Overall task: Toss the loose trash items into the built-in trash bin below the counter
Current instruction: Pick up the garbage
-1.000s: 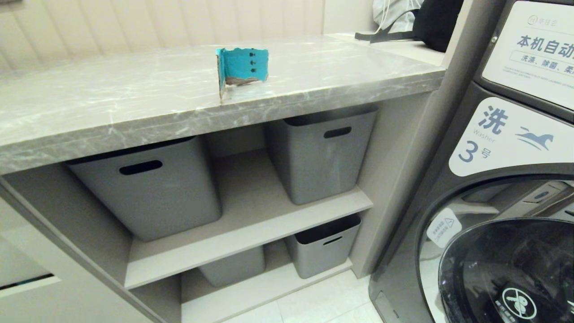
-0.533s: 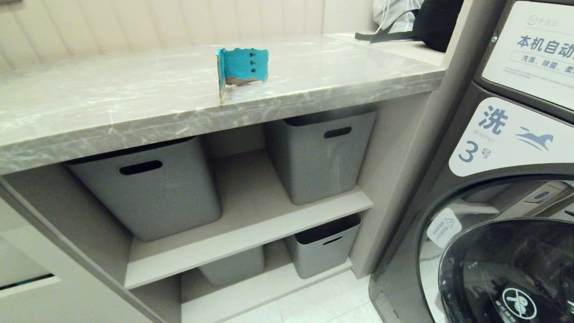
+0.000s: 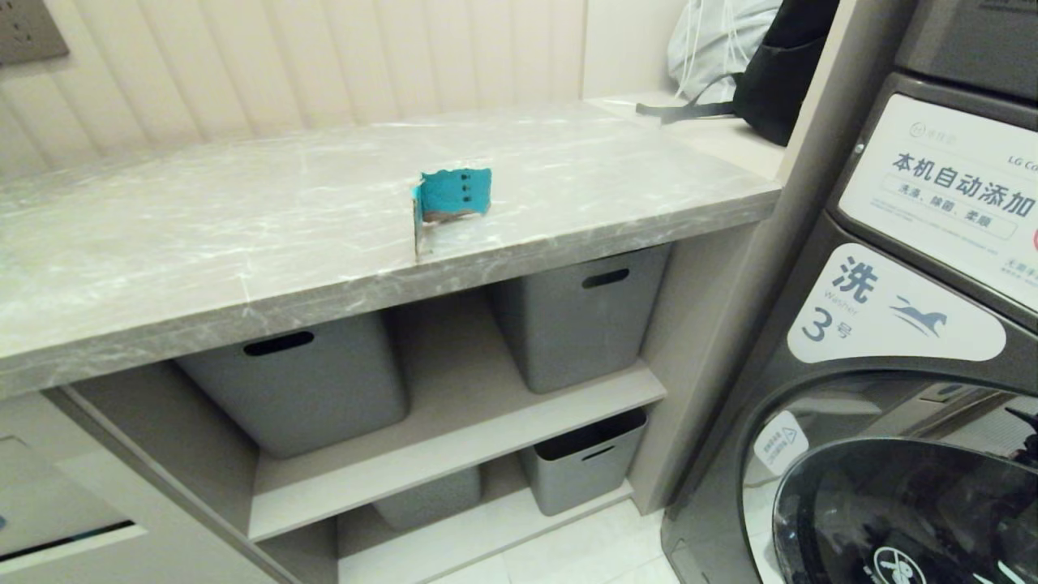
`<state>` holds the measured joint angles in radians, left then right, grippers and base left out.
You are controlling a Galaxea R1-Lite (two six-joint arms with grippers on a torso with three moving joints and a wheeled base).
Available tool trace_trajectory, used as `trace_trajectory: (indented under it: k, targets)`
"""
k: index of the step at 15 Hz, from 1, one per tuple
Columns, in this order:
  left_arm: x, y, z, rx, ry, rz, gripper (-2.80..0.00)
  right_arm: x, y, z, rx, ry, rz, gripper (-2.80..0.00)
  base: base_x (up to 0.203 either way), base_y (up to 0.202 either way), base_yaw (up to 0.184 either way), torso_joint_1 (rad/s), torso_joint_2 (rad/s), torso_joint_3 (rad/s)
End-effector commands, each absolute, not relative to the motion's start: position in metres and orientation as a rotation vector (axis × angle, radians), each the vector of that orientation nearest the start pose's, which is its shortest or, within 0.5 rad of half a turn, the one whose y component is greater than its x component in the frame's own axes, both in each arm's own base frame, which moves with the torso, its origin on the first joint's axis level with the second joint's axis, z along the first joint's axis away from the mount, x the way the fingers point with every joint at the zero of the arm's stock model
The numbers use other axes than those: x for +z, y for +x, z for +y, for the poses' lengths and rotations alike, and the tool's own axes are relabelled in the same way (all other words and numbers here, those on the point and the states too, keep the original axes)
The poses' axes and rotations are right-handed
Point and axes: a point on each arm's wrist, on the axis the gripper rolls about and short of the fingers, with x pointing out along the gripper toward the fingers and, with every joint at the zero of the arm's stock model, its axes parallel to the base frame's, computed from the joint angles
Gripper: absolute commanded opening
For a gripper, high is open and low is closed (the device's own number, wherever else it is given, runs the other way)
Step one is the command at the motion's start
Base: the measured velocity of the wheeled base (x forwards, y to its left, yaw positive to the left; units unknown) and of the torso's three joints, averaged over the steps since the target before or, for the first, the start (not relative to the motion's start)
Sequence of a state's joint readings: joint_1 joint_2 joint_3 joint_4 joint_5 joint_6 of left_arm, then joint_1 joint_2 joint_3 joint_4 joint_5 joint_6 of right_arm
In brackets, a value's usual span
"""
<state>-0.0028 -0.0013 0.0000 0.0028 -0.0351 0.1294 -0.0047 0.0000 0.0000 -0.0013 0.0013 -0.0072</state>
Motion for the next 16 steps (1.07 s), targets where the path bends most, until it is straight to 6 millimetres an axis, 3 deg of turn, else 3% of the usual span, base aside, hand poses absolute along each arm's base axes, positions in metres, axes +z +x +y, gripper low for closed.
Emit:
trace_trajectory:
  k: [1,12,16]
  targets:
    - [0.0748,-0.0229,-0.0007,-0.038,0.13,-0.002,-2.8,0.0756,-0.0228,0.0001,-0.003,-0.008,-0.002,-2.8,0.0,0.0,0.0,0.178,-0.47,-0.287]
    - [0.0747,-0.0229,-0.0008,-0.04,0.129,-0.001,-2.8,0.0756,-0.0228,0.0001,-0.003,-0.006,-0.002,-2.8,0.0,0.0,0.0,0.205,-0.48,-0.274]
    - [0.075,-0.0229,-0.0008,-0.042,0.127,-0.004,-2.8,0.0755,-0.0228,0.0001,-0.004,-0.003,0.0,-2.8,0.0,0.0,0.0,0.059,-0.12,-0.068]
